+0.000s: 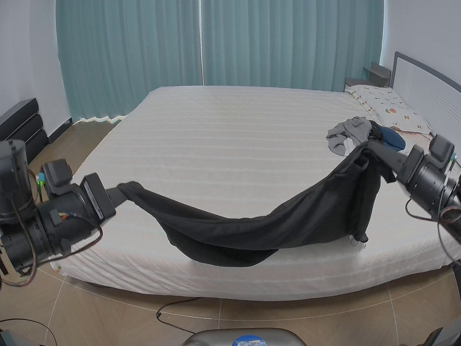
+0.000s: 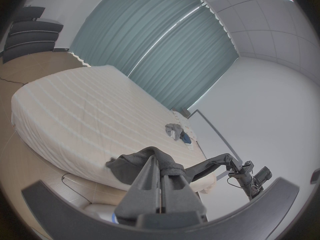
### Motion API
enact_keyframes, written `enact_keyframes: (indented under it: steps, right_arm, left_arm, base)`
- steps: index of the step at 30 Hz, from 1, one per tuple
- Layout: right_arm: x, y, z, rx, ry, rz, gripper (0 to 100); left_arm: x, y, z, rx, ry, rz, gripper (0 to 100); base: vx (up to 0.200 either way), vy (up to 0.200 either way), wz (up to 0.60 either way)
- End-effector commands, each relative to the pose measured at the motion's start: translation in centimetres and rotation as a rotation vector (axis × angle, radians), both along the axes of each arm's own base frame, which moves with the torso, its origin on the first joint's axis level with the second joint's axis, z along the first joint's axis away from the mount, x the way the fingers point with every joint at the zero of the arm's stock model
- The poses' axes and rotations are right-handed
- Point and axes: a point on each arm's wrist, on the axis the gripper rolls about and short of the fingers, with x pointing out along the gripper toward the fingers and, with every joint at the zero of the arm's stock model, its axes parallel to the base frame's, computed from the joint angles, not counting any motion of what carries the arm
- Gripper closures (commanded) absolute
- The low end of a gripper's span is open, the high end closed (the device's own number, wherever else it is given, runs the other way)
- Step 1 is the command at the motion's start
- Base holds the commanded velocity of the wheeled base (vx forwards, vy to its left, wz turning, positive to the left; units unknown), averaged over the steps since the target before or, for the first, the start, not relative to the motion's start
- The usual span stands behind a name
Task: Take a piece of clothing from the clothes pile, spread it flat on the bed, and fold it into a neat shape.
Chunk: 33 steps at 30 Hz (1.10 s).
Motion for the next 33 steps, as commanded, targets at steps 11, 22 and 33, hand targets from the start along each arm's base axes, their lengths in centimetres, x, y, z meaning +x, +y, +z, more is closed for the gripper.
enact_keyframes:
  steps: [11, 22, 33]
  right_arm:
    - [4.5, -2.4, 12.3, 0.06, -0.145, -0.185, 100]
    - [13.9, -0.2, 7.8, 0.025, -0.045, -0.207, 100]
    - [17.1, -0.8, 6.1, 0.0, -0.015, -0.241, 100]
  left_arm:
    - [7.6, -0.8, 7.2, -0.018, -0.066, 0.149, 100]
    - [13.5, -1.8, 4.3, 0.018, 0.022, 0.189, 100]
    - [16.8, -2.1, 1.5, 0.051, 0.091, 0.205, 100]
  base:
    - [0.0, 0.0, 0.0]
    - [0.145, 0.0, 0.0]
    - [0.2, 0.0, 0.0]
